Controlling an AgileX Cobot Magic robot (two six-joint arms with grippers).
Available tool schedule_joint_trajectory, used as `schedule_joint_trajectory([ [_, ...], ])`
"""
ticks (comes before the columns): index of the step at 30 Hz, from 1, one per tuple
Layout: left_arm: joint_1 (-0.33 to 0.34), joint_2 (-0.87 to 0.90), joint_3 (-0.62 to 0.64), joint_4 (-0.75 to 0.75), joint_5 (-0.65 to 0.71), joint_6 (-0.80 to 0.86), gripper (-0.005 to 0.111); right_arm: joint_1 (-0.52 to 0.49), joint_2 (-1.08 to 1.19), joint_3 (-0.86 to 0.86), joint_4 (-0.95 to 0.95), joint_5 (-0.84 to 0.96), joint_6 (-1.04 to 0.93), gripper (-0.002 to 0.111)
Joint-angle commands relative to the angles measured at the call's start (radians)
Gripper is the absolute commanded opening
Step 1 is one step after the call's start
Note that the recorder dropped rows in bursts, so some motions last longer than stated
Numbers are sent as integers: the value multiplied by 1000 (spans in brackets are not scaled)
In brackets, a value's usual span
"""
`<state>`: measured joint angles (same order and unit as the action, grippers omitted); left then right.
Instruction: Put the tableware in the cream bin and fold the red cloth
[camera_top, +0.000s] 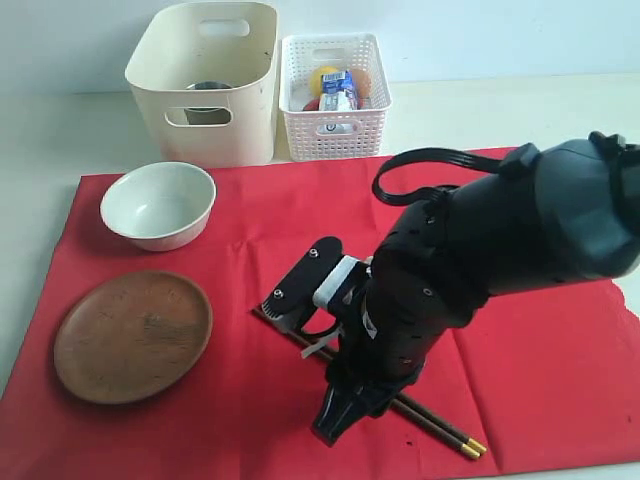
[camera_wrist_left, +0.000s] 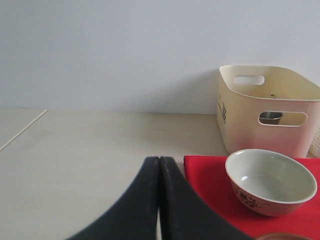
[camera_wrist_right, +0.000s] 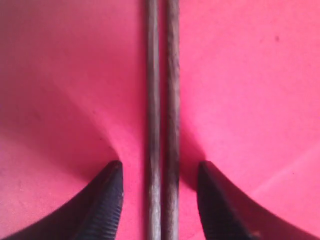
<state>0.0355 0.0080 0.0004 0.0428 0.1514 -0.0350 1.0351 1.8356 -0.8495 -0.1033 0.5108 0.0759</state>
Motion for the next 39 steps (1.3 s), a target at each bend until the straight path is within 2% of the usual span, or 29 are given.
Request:
schedule_joint_trajectory([
  [1, 3, -3, 0, -5, -4, 0, 0, -7, 39, 4, -12, 5, 4, 40],
  [6, 3, -3, 0, -5, -4, 0, 0, -7, 32, 4, -14, 17, 2, 11],
  [9, 3, -3, 0, -5, -4, 0, 0, -7, 28, 4, -14, 17, 2, 0],
  [19, 3, -3, 0, -5, -4, 0, 0, -7, -60, 4, -10, 42, 4, 0],
  [30, 3, -3, 0, -5, -4, 0, 0, -7, -62, 4, -13, 34, 50, 1],
  [33, 3, -3, 0, -5, -4, 0, 0, -7, -60, 4, -13, 16, 111, 11],
  [37, 3, -3, 0, -5, -4, 0, 0, -7, -32, 4, -12, 6, 111, 31],
  [39, 3, -3, 0, -5, -4, 0, 0, -7, -10, 4, -10, 8, 108, 36],
])
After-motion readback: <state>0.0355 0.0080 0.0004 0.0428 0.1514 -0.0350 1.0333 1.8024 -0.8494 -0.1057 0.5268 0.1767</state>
